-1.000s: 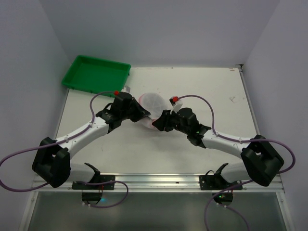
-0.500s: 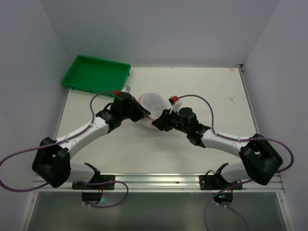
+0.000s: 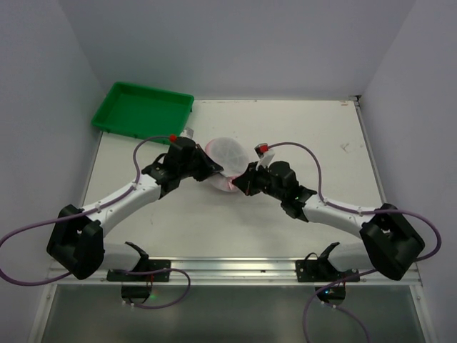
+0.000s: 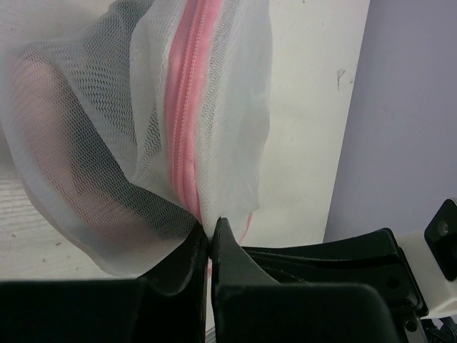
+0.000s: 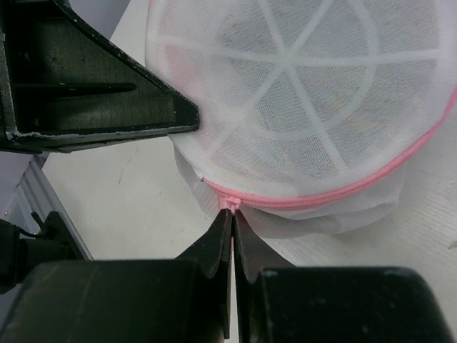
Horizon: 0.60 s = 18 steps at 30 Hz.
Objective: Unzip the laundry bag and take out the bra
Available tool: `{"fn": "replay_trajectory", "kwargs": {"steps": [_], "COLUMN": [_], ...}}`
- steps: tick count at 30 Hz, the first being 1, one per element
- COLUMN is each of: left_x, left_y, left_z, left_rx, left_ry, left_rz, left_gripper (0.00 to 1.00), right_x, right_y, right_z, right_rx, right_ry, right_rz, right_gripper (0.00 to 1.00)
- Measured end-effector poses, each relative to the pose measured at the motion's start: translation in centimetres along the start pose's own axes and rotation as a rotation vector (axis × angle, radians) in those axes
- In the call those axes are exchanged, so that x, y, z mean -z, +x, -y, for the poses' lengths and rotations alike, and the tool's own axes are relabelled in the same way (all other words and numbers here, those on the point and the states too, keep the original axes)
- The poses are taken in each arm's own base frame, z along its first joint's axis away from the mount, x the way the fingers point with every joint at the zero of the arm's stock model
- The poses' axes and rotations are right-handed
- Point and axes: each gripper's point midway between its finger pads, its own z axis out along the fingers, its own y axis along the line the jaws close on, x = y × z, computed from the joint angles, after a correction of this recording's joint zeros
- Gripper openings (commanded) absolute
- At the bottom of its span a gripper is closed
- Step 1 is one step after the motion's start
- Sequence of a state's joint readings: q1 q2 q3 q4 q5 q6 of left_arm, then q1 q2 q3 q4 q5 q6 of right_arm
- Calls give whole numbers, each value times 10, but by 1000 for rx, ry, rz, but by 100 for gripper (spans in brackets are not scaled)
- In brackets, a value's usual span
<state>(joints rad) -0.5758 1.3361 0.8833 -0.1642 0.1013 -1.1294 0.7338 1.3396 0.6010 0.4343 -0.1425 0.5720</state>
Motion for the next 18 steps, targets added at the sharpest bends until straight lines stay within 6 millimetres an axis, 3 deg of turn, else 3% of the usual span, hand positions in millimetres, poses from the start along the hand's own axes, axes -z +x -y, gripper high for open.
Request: {"fn": "replay_trajectory", "kwargs": {"steps": [7,14,18], "left_x": [4,8,-2], "left_y": [-3,-2,1], "left_z": [-7,-17,-14], "left_rx": [-19,-88,-184], "left_ry": [3,27,70], "left_rz": [-6,-50,-104], "left_gripper": [0,0,0], "right_x": [17,43,54], "right_y": [-11,-29,-26], "right_z": [20,67,73], "right_rx": [44,31,50], "right_ry": [77,247,273], "right_rz": [34,57,17], "right_gripper": [0,0,0]}}
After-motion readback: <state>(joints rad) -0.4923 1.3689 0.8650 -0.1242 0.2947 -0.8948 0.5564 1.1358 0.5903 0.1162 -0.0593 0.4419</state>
